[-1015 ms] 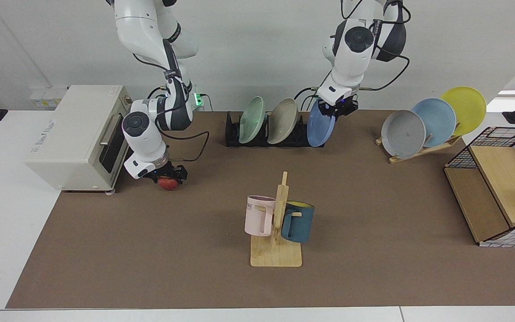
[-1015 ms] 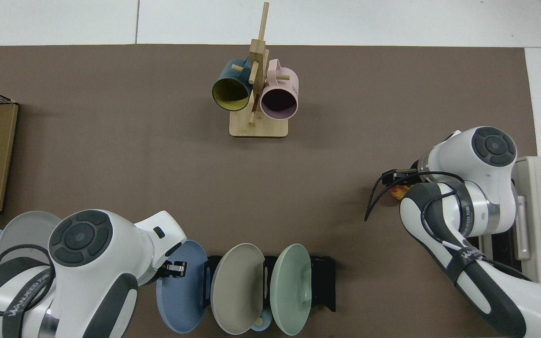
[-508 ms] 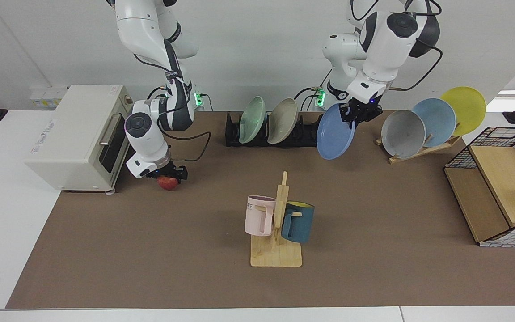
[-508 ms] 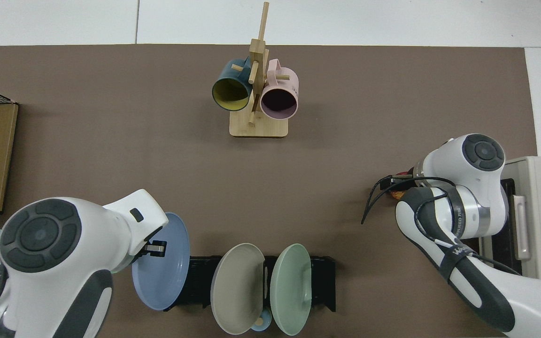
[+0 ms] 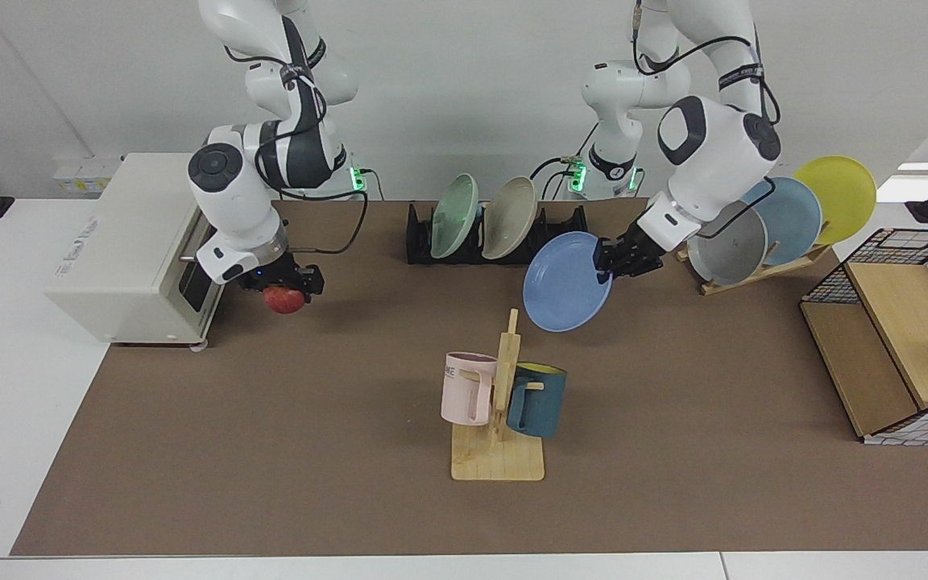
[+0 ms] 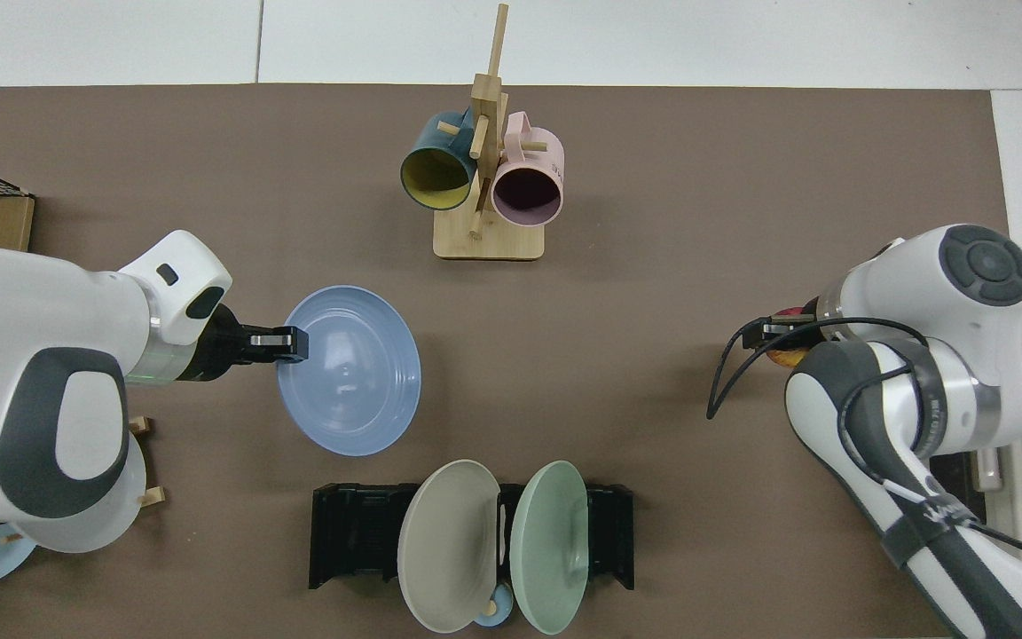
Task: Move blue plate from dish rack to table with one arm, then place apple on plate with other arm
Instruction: 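Lift the blue plate from the rack onto the table with the left gripper, then release the plate with the left gripper while the right gripper carries the apple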
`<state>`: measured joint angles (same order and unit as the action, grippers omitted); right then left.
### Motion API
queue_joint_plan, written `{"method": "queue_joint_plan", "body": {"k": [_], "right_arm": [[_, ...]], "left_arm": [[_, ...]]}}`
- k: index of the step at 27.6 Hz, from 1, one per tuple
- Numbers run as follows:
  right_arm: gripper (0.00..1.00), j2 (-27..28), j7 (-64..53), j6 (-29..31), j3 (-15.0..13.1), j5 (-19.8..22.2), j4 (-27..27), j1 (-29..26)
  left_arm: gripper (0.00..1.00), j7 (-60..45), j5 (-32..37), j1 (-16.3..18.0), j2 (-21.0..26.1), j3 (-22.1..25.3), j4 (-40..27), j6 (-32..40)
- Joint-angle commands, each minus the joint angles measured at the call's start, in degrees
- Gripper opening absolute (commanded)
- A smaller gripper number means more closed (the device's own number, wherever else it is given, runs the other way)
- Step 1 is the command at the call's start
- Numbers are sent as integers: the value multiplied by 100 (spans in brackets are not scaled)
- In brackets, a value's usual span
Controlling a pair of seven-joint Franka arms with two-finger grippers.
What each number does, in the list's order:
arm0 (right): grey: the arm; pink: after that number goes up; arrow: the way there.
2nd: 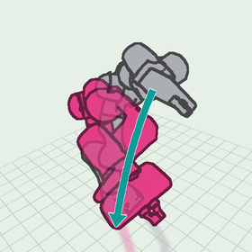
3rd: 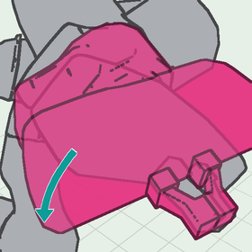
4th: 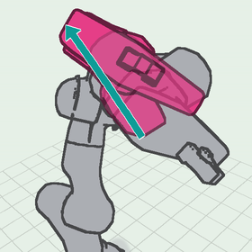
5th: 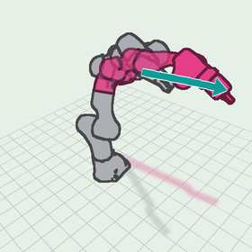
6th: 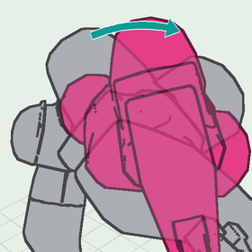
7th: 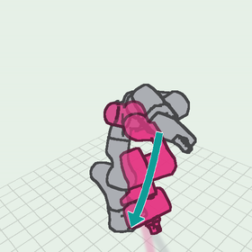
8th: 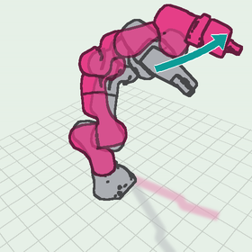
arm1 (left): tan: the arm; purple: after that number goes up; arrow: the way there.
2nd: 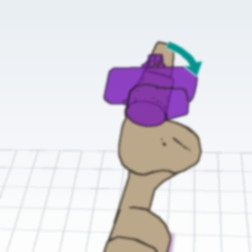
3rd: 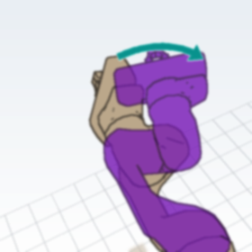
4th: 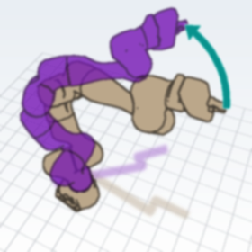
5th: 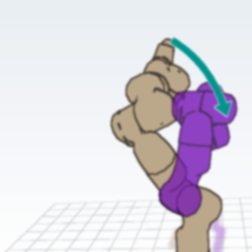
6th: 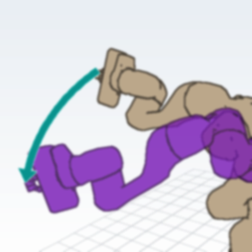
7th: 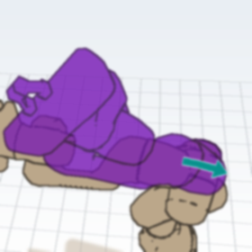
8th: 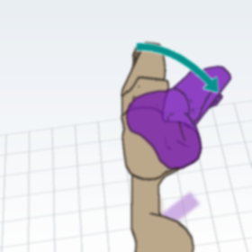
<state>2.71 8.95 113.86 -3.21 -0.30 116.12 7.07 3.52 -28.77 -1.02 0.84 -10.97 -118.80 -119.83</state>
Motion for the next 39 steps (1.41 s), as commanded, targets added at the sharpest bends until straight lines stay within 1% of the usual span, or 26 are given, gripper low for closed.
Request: {"method": "queue_joint_plan", "body": {"k": [1, 5, 11, 12, 13, 15, 16, 18, 21, 26, 29, 31, 32, 34, 36, 37, 39], "right_arm": [[0, -314, 80, -742, 31, 48, -397, -74], [0, -569, 80, -1041, 31, 101, -503, -74], [0, -631, 89, -1068, 57, 101, -477, -66], [0, -640, 89, -1068, 57, 101, -477, -66], [0, -640, 89, -1068, 66, 101, -477, -66], [0, -640, 80, -1059, 66, 101, -468, -66], [0, -640, 80, -1059, 66, 101, -468, -66], [0, -640, 80, -1050, 66, 101, -468, -66], [0, -640, 89, -1041, 74, 101, -441, -66], [0, -649, 98, -998, 83, 101, -380, -13], [0, -640, 142, -962, 92, 92, -327, 48], [0, -614, 151, -919, 92, 92, -310, 189], [0, -596, 168, -875, 92, 92, -301, 250], [0, -561, 177, -734, 92, 92, -248, 347], [0, -517, 186, -524, 92, 83, -178, 418], [0, -491, 194, -427, 92, 74, -152, 453], [0, -429, 264, -304, 92, 66, -143, 549]], "left_arm": [[0, 175, -594, -3, 556, -440, 94, -760], [0, 158, -639, -12, 707, -704, 103, -1121], [0, 158, -656, -135, 768, -819, 76, -1297], [3, 149, -656, -170, 768, -828, 15, -1384], [11, 140, -656, -205, 760, -828, -38, -1472], [31, 35, -656, -232, 760, -828, -56, -1535], [39, -9, -639, -232, 760, -828, -56, -1526], [44, -35, -630, -240, 760, -828, -56, -1508], [46, -53, -595, -249, 760, -837, -56, -1473], [54, -106, -569, -249, 751, -854, -56, -1456], [69, -158, -560, -241, 751, -854, -38, -1456], [84, -237, -516, -232, 698, -837, -12, -1438], [91, -290, -411, -223, 655, -828, 6, -1421], [93, -456, -35, -205, 558, -793, 50, -1289], [96, -702, 501, -153, 400, -766, 216, -913], [99, -791, 756, -144, 347, -758, 313, -658], [99, -905, 1239, -118, 215, -662, 532, -79]]}}
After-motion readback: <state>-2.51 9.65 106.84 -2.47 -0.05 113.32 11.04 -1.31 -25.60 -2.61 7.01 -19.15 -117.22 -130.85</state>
